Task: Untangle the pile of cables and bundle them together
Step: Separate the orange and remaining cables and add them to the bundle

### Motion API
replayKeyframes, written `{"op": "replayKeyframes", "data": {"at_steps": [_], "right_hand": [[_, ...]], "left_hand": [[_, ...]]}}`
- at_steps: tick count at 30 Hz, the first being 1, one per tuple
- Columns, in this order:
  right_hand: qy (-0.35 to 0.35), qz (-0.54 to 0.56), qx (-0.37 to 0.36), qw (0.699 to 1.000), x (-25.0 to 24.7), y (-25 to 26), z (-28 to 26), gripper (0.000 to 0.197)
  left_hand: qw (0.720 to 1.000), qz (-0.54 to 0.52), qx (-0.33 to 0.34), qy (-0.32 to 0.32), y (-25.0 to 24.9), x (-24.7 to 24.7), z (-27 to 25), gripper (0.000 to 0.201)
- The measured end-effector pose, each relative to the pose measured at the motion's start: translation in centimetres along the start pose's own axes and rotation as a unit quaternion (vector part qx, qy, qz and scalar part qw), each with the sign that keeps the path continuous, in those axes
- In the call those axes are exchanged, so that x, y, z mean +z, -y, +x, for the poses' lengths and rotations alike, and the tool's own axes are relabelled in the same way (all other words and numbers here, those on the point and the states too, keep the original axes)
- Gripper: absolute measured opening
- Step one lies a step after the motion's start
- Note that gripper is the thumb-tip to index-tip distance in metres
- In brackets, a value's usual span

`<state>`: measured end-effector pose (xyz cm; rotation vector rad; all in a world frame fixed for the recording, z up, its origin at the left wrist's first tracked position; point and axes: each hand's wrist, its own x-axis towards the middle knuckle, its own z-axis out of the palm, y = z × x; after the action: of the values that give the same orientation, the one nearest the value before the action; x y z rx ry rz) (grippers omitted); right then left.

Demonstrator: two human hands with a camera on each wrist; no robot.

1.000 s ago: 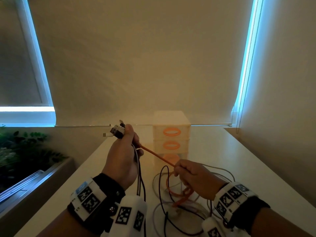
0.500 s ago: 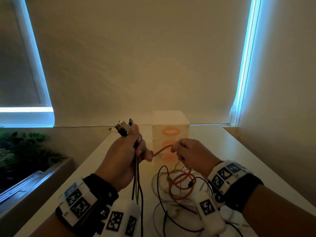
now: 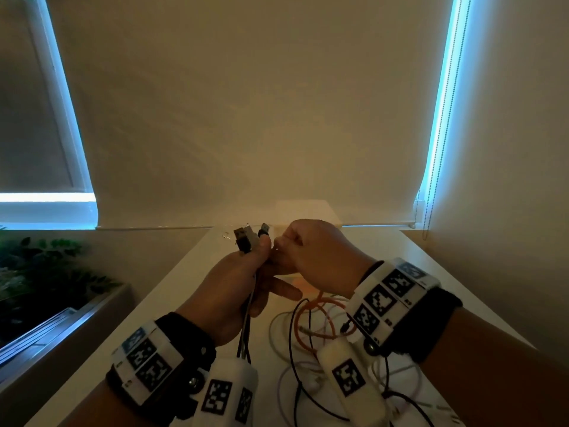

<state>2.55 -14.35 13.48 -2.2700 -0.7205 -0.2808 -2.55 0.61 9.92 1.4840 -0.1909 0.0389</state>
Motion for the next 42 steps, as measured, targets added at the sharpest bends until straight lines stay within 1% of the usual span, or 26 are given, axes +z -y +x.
{"op": "replayKeyframes", "data": {"at_steps": [2,4,6,8,9,11,13,14,16,18,21,25,28,30,32,35,38,42], "right_hand": [[-0.007,-0.006,0.000,1.000,-0.2,0.3,-0.7,0.023],[-0.001,0.015,-0.012,1.000,-0.1,0.7,-1.9,0.024],[0.024,0.065,-0.036,0.997,0.9,1.2,-3.2,0.022],[0.067,0.106,-0.063,0.990,2.7,0.8,-4.5,0.021],[0.095,0.112,-0.069,0.987,3.5,0.3,-5.0,0.020],[0.138,0.112,-0.073,0.981,4.6,-1.5,-5.5,0.020],[0.128,0.094,-0.074,0.985,5.0,-3.9,-5.2,0.022],[0.118,0.081,-0.071,0.987,5.1,-5.2,-4.9,0.022],[0.116,0.034,-0.060,0.991,5.2,-7.4,-4.2,0.022],[0.115,-0.010,-0.047,0.992,5.4,-9.0,-3.4,0.020],[0.093,0.009,-0.009,0.996,5.4,-10.3,-1.7,0.017],[0.066,0.022,0.024,0.997,4.4,-10.7,0.8,0.018],[0.039,-0.022,0.010,0.999,3.2,-10.6,2.3,0.016],[0.017,-0.012,0.001,1.000,2.6,-10.3,3.1,0.016],[0.009,0.003,-0.009,1.000,2.4,-10.0,3.7,0.016],[0.012,0.032,0.001,0.999,2.8,-9.8,4.1,0.016],[0.000,0.049,-0.003,0.999,3.0,-9.6,4.5,0.014],[-0.033,0.049,-0.017,0.998,2.3,-9.0,4.9,0.016]], "left_hand": [[1.000,0.000,0.003,-0.018,0.4,0.1,0.2,0.052],[0.999,-0.026,-0.001,-0.046,0.6,0.1,0.5,0.050],[0.991,-0.096,-0.007,-0.088,0.6,-0.1,0.8,0.050],[0.973,-0.202,0.005,-0.115,0.5,-0.6,1.2,0.052],[0.962,-0.248,0.011,-0.117,0.4,-1.0,1.3,0.054],[0.944,-0.315,0.015,-0.098,-0.1,-1.7,1.2,0.056],[0.934,-0.350,0.011,-0.070,-0.5,-2.3,0.9,0.057],[0.934,-0.352,0.012,-0.056,-0.6,-2.5,0.7,0.057],[0.941,-0.337,0.021,-0.029,-0.7,-2.7,0.4,0.056],[0.949,-0.314,0.024,-0.018,-0.4,-2.7,0.4,0.056],[0.959,-0.282,0.029,-0.013,-0.1,-2.2,0.5,0.057],[0.967,-0.247,0.059,-0.009,0.0,-1.5,0.6,0.056],[0.971,-0.229,0.064,-0.012,0.0,-1.4,0.6,0.055],[0.973,-0.224,0.062,-0.011,0.2,-1.5,0.7,0.054],[0.977,-0.209,0.051,-0.005,0.6,-1.4,0.9,0.055],[0.988,-0.150,0.020,0.015,1.5,-1.0,1.2,0.056],[0.994,-0.102,-0.014,0.042,2.2,-0.6,1.7,0.055],[0.993,-0.096,-0.058,0.042,2.4,-0.3,3.0,0.054]]}}
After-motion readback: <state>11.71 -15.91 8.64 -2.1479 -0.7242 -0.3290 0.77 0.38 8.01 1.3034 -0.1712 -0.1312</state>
